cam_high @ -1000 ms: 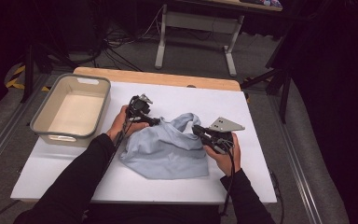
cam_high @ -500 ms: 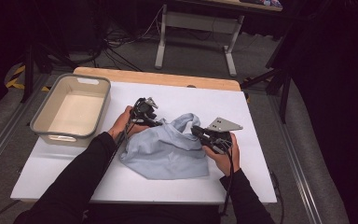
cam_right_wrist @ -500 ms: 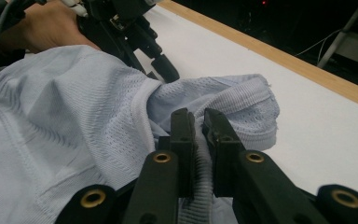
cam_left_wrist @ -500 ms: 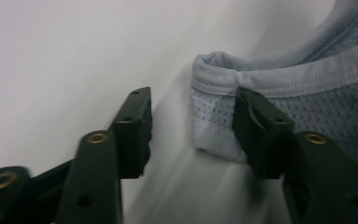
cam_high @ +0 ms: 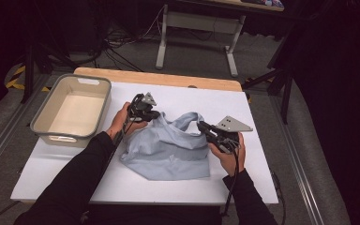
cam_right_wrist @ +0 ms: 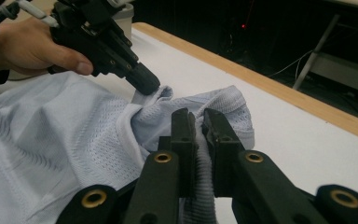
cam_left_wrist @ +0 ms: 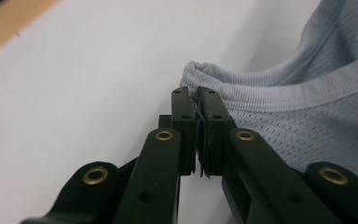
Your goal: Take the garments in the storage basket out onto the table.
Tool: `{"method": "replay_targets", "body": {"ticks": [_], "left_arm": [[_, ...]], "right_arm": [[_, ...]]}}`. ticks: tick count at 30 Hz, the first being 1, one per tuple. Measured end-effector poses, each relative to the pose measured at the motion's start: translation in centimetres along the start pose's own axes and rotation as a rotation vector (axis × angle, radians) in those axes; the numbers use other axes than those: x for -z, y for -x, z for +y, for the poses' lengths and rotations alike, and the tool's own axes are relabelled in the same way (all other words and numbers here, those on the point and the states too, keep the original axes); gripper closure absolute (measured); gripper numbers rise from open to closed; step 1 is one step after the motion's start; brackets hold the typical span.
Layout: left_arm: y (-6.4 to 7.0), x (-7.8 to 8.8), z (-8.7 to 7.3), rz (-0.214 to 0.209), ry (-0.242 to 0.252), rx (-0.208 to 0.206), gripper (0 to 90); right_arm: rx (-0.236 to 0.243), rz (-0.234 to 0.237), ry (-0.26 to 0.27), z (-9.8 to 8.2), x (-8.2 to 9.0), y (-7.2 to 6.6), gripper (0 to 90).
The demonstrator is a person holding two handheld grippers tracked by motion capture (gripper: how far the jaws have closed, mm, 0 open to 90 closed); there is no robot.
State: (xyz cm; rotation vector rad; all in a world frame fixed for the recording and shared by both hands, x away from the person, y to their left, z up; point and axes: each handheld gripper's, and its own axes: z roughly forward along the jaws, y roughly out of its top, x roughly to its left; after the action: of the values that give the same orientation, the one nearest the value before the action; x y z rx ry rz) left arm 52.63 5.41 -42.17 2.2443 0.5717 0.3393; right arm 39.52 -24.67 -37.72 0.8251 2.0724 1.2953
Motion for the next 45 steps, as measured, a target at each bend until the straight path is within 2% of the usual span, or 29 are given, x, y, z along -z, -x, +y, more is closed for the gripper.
{"method": "replay_targets", "body": {"ticks": [1, 2, 3, 6, 13, 18, 22, 25, 27, 30, 32, 34, 38, 39, 40, 43, 44, 45], "left_arm": [[0.1, 0.3, 0.1, 0.018, 0.006, -0.005, 86.4], [0.3, 1.1, 0.4, 0.041, 0.037, -0.018, 86.4], [0.3, 1.4, 0.5, 0.039, 0.053, -0.017, 86.5], [0.7, 3.1, 1.2, 0.078, 0.103, -0.037, 86.5], [2.1, 6.5, 2.1, 0.1, 0.172, -0.086, 86.5], [3.0, 9.3, 2.5, 0.134, 0.226, -0.099, 86.5], [3.9, 11.4, 2.6, 0.136, 0.273, -0.118, 86.5], [5.0, 12.9, 2.2, 0.119, 0.315, -0.14, 86.6], [6.0, 13.8, 1.8, 0.092, 0.35, -0.153, 86.6], [7.6, 14.4, 1.1, 0.056, 0.363, -0.195, 86.6], [9.1, 14.7, 0.2, 0.009, 0.368, -0.228, 86.6], [9.9, 14.6, -0.6, -0.018, 0.365, -0.238, 86.7], [12.1, 13.4, -2.9, -0.078, 0.31, -0.249, 86.7], [12.6, 13.2, -3.4, -0.087, 0.287, -0.267, 86.7], [13.0, 13.0, -3.8, -0.106, 0.277, -0.262, 86.7], [13.7, 12.1, -4.9, -0.143, 0.253, -0.248, 86.7], [13.7, 12.1, -4.9, -0.143, 0.253, -0.248, 86.7], [14.0, 11.1, -5.7, -0.151, 0.224, -0.247, 86.7]], "right_arm": [[0.0, -0.003, 0.004, 0.1, 0.1, 0.0, 83.0], [0.001, -0.007, 0.012, 0.1, 0.2, 0.1, 83.0], [-0.002, -0.011, 0.021, 0.2, 0.4, 0.1, 83.0], [-0.008, -0.016, 0.031, 0.3, 0.6, 0.2, 83.0], [0.001, -0.026, 0.067, 1.0, 1.3, -0.2, 83.0], [-0.011, -0.038, 0.109, 1.6, 1.7, -0.7, 82.9], [0.009, -0.02, 0.122, 2.2, 2.1, -1.4, 82.2], [0.022, -0.007, 0.127, 2.4, 2.4, -1.8, 82.2], [0.04, -0.003, 0.129, 2.5, 2.6, -2.4, 82.4], [0.066, 0.023, 0.119, 2.5, 2.5, -3.3, 82.4], [0.09, 0.05, 0.101, 2.3, 2.3, -4.3, 82.4], [0.104, 0.07, 0.085, 2.0, 2.2, -4.9, 82.6], [0.139, 0.101, 0.043, 0.8, 1.6, -6.5, 83.2], [0.145, 0.109, 0.032, 0.4, 1.4, -6.8, 83.3], [0.152, 0.127, 0.006, -0.1, 1.1, -7.2, 83.2], [0.153, 0.159, -0.046, -1.6, 0.2, -7.8, 83.2], [0.153, 0.159, -0.046, -1.6, 0.2, -7.8, 83.2], [0.158, 0.169, -0.078, -2.7, -0.4, -8.3, 83.0]]}}
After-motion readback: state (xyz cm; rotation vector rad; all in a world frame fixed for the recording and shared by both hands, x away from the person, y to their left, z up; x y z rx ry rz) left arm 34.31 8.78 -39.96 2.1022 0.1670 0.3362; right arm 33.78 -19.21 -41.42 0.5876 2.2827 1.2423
